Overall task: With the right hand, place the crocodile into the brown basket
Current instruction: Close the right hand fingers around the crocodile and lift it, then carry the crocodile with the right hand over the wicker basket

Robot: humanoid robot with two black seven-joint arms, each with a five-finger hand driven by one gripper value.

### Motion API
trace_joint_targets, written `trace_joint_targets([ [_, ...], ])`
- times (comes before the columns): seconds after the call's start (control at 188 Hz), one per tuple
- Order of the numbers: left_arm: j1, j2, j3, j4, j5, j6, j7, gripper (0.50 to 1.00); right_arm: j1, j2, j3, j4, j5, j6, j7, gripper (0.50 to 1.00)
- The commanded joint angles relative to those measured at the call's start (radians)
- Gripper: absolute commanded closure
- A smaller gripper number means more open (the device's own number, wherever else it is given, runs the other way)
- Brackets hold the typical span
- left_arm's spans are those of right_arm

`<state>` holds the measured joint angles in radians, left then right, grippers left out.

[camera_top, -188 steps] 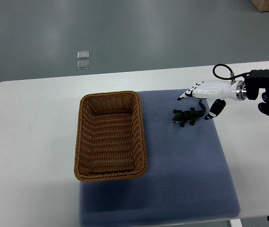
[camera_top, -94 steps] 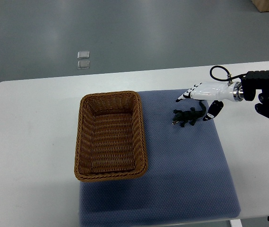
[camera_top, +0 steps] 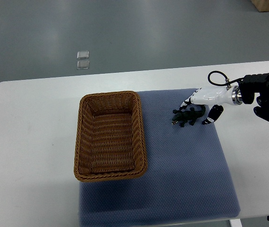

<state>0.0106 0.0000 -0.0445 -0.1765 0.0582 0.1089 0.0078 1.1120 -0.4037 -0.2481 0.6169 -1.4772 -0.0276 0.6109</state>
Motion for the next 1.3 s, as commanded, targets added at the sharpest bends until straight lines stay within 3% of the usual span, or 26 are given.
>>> trace_joint_targets([
  [0.0, 0.0, 0.0, 0.0, 0.0, 0.0, 0.0, 0.0, 0.5, -0.001, 0.009, 0.0, -0.025, 0.0, 0.0, 0.0, 0.705],
  [0.283, 0.0, 0.0, 0.0, -0.001, 0.0, 0.0, 0.0, 0.5, -0.004, 0.031, 0.0, -0.046, 0.0, -0.002, 0.0, 0.777],
  [0.448, 0.0, 0.0, 0.002, 0.0, 0.0, 0.0, 0.0, 0.5, -0.004, 0.042, 0.0, -0.066, 0.0, -0.002, 0.0, 0.877],
  [0.768, 0.0, 0.0, 0.002, 0.0, 0.0, 0.0, 0.0, 0.5, 0.002, 0.042, 0.003, -0.078, 0.008, -0.005, 0.0, 0.991],
  [1.295, 0.0, 0.0, 0.002, 0.0, 0.0, 0.0, 0.0, 0.5, 0.115, 0.042, 0.021, -0.068, 0.087, 0.008, 0.0, 1.0],
])
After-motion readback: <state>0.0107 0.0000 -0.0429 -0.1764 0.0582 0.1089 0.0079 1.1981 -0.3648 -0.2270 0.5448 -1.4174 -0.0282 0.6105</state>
